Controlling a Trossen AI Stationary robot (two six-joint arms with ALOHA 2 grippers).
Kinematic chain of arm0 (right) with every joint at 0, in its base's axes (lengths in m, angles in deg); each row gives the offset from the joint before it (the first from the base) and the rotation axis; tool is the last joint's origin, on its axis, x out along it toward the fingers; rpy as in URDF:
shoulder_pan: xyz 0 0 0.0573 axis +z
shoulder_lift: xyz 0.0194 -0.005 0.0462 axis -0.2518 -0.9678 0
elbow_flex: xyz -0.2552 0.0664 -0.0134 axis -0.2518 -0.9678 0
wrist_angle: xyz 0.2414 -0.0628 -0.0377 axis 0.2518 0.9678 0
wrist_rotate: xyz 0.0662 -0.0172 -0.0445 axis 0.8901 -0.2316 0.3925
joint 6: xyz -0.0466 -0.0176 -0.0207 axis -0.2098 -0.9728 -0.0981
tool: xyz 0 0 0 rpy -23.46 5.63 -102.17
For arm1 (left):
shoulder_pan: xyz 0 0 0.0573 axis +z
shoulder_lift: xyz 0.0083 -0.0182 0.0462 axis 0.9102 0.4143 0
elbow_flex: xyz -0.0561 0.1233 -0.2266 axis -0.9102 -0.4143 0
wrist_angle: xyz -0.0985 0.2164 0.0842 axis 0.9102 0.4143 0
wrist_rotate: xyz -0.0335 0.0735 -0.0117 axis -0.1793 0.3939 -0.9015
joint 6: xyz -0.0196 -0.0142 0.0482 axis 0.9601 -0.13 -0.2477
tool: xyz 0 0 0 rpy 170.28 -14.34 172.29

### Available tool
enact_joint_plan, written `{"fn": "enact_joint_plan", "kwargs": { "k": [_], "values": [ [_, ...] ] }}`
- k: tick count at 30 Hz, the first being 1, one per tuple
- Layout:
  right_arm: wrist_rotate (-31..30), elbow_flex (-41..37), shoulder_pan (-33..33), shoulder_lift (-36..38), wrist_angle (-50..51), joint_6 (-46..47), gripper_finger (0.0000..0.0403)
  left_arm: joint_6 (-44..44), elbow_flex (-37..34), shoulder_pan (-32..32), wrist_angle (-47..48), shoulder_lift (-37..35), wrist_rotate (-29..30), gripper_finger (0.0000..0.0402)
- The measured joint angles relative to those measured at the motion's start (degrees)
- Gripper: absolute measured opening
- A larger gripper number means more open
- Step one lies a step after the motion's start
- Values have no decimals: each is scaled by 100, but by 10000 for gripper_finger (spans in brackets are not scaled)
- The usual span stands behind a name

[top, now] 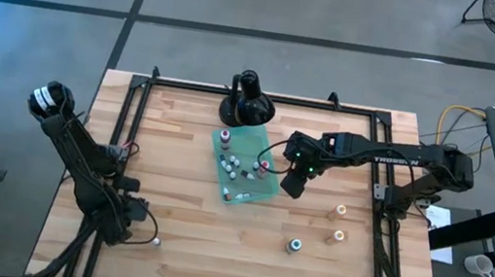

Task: Pick & Place food coloring
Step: Put the small pink food coloring bottle into the green bin

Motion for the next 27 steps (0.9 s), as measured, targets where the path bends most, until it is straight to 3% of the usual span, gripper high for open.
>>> {"fn": "enact_joint_plan", "kwargs": {
  "k": [27],
  "values": [
    [2, 0, 0, 0, 2, -15, 137, 494, -98, 4, 4, 0, 256, 68]
  ]
}}
